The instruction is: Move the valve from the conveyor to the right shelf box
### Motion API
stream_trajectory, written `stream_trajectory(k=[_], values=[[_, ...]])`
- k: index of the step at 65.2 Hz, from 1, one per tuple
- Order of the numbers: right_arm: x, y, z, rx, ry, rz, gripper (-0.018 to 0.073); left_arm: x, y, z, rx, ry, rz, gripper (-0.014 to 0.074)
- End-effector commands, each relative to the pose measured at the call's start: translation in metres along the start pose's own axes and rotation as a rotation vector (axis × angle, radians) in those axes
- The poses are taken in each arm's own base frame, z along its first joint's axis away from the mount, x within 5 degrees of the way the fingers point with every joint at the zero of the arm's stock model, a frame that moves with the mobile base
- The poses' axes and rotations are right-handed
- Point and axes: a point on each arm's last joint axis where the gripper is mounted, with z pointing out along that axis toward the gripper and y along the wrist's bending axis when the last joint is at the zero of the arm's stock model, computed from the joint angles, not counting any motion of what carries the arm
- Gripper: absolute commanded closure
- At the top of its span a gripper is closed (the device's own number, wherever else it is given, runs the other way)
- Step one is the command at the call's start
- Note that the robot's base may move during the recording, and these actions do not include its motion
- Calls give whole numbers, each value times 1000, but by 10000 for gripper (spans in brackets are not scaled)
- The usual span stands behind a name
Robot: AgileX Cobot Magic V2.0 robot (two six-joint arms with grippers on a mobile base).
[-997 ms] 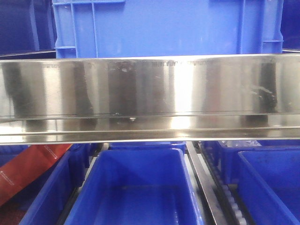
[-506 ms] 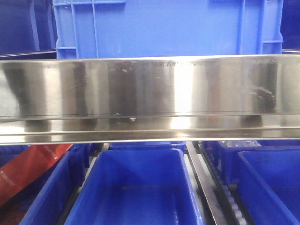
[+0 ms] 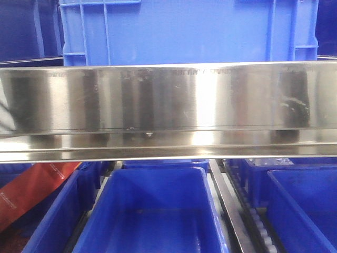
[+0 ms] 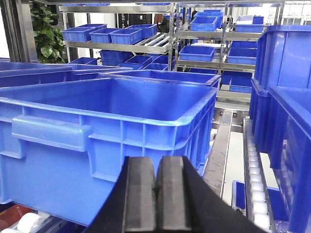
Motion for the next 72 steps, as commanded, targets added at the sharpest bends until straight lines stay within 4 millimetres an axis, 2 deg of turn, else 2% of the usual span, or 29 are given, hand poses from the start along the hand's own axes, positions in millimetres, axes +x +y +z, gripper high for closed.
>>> stream_trajectory(k=[1,14,22,31,45,59,72], values=[[-2,0,-1,3,-26,1,727,-2,0,-1,-4,-21,3,708],[0,0,-1,3,-23,1,727,-2,0,-1,-4,-21,3,708],[15,-4,-7,41,-41,4,727,-2,0,-1,-4,-21,3,708],[46,-13,-18,157,-72,-3,727,-2,0,-1,-4,-21,3,708],[102,-24,-30,318,-19,-3,727,-2,0,-1,-4,-21,3,708],[137,-24,-41,358,-30,-6,727,-2,0,-1,-4,-21,3,708],[136,-23,-44,355,-70,-13,727,-2,0,-1,-4,-21,3,708]])
